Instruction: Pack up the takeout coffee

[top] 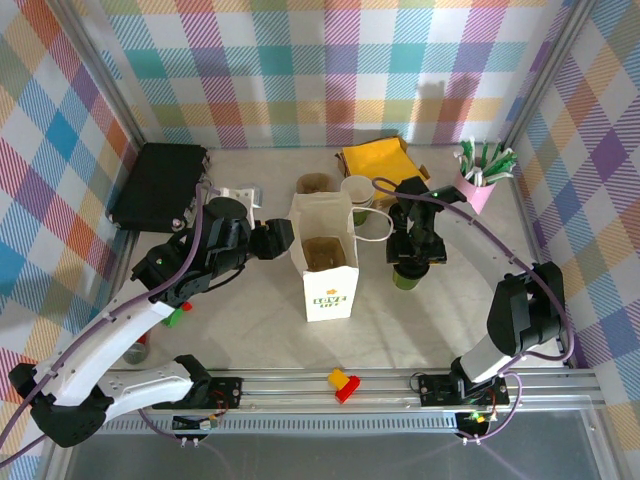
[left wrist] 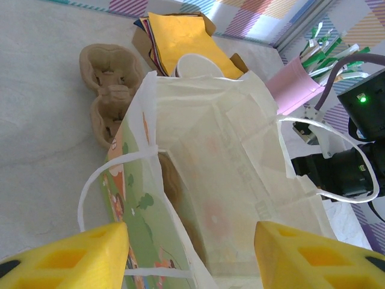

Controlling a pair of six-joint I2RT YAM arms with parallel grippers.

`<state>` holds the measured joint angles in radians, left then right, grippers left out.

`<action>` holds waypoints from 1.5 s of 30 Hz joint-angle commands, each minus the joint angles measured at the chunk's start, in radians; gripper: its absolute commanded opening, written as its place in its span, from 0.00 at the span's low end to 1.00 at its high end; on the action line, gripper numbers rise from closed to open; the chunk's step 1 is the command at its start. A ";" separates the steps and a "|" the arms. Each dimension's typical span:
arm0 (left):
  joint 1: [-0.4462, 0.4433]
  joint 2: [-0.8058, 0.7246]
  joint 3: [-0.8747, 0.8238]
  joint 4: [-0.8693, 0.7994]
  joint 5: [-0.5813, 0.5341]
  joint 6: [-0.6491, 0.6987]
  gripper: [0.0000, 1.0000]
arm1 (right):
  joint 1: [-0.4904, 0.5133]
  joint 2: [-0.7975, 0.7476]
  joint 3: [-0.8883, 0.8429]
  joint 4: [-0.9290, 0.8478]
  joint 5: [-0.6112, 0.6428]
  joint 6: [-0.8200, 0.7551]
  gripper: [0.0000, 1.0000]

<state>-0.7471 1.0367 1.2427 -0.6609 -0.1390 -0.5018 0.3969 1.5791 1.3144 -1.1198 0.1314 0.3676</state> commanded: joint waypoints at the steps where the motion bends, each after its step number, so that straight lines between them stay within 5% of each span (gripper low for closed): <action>1: 0.007 -0.016 -0.015 -0.014 0.007 -0.011 0.57 | 0.004 0.005 0.022 -0.029 -0.041 0.037 0.82; 45: 0.007 -0.023 -0.027 -0.022 0.014 -0.032 0.57 | 0.003 0.037 -0.016 -0.002 -0.059 -0.012 0.78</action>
<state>-0.7471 1.0233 1.2308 -0.6800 -0.1387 -0.5282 0.3969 1.5860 1.3254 -1.1248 0.0780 0.3737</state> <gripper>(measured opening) 0.567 0.784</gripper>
